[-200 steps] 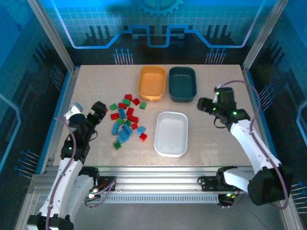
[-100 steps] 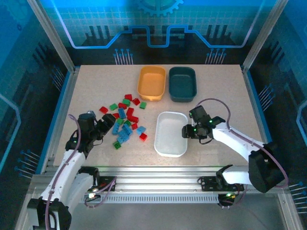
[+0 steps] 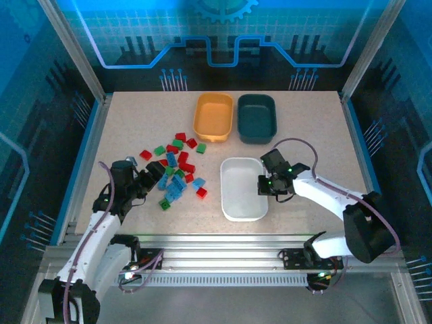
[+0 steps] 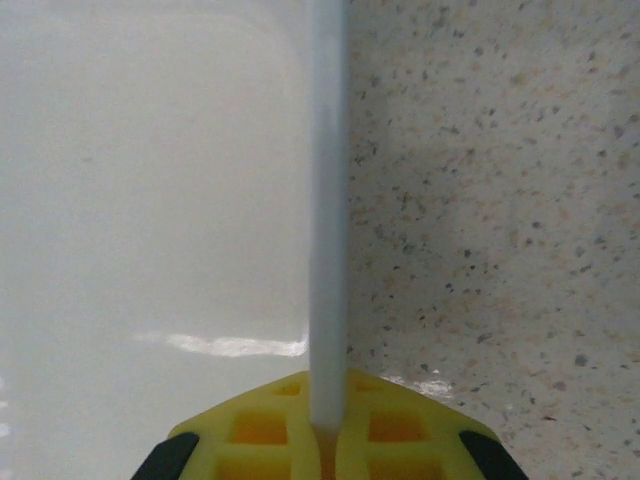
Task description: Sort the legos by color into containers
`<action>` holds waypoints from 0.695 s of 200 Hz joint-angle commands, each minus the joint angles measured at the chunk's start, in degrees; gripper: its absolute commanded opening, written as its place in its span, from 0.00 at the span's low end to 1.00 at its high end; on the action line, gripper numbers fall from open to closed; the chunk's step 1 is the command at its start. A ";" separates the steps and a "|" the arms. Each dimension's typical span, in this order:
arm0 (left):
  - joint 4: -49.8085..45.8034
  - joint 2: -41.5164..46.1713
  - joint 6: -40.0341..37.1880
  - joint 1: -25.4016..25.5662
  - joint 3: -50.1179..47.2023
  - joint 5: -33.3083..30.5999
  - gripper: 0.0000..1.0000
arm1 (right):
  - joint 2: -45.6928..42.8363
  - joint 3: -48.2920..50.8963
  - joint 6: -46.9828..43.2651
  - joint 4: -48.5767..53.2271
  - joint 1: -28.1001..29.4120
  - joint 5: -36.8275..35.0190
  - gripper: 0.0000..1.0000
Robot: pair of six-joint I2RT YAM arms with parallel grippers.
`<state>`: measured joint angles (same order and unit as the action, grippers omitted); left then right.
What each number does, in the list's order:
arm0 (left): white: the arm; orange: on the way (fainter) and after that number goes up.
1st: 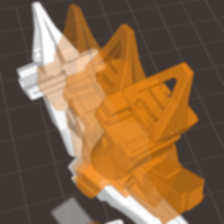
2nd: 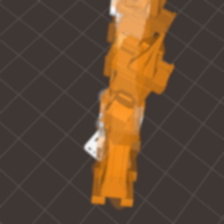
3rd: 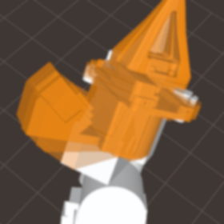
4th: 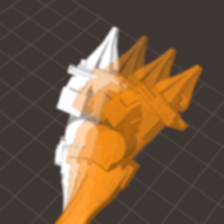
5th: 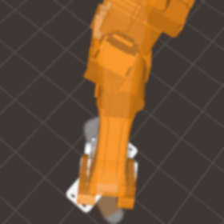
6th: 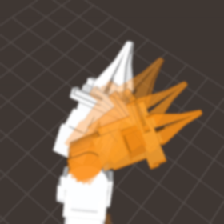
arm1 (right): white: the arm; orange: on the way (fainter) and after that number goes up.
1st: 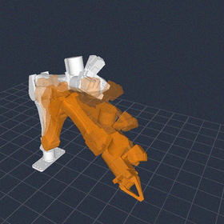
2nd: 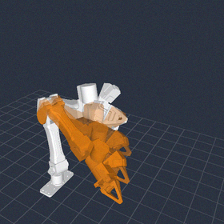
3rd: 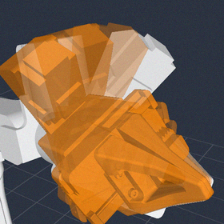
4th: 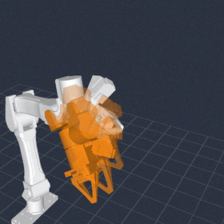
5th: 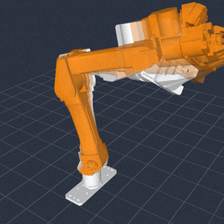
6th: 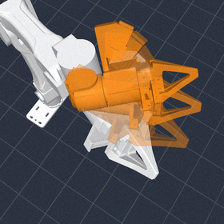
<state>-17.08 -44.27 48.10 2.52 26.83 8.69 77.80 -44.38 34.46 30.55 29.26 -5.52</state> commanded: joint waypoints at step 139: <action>-0.27 -14.38 -7.35 9.69 12.20 0.69 0.80 | 16.58 -46.41 -26.00 12.05 -35.90 -3.24 0.00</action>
<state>-15.31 -57.80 43.72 11.62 35.86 8.88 88.40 -84.12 13.80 39.53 -1.80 -11.97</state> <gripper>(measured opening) 0.800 0.084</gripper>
